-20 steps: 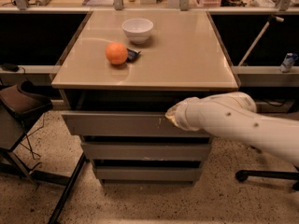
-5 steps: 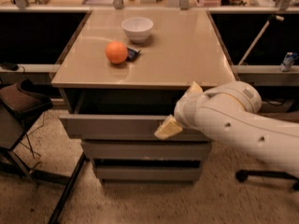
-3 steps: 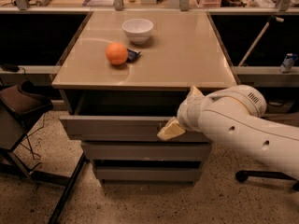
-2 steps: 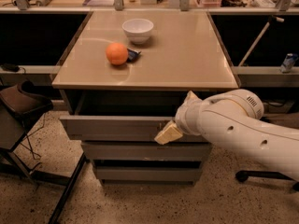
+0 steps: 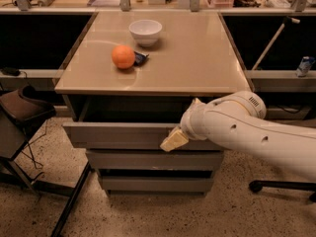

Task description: Open top drawer

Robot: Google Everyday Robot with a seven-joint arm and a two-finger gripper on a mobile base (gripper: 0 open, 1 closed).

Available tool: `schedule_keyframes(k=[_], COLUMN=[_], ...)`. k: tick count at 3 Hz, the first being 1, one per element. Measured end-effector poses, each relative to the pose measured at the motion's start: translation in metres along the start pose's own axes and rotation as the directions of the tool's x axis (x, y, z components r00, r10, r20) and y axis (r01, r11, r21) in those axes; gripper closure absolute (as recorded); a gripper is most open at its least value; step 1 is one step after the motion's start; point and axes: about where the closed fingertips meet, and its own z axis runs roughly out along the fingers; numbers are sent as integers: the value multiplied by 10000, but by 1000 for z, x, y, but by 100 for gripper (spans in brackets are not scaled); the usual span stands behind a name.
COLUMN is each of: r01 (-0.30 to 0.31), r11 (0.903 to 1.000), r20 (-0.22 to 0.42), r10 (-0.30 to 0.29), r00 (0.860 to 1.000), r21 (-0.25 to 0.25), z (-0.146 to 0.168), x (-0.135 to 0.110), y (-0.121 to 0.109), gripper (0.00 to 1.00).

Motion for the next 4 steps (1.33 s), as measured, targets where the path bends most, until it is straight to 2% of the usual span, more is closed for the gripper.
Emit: schedule_keyframes(k=[1, 2, 4], r01=[0, -169, -264], r11=[10000, 9999, 9996], r20=[0, 54, -64], r10=[0, 169, 264], r00=[10000, 9998, 9996], r21=[0, 4, -76], z=[0, 19, 23], x=[0, -5, 1], y=[0, -8, -3], gripper=[0, 0, 0])
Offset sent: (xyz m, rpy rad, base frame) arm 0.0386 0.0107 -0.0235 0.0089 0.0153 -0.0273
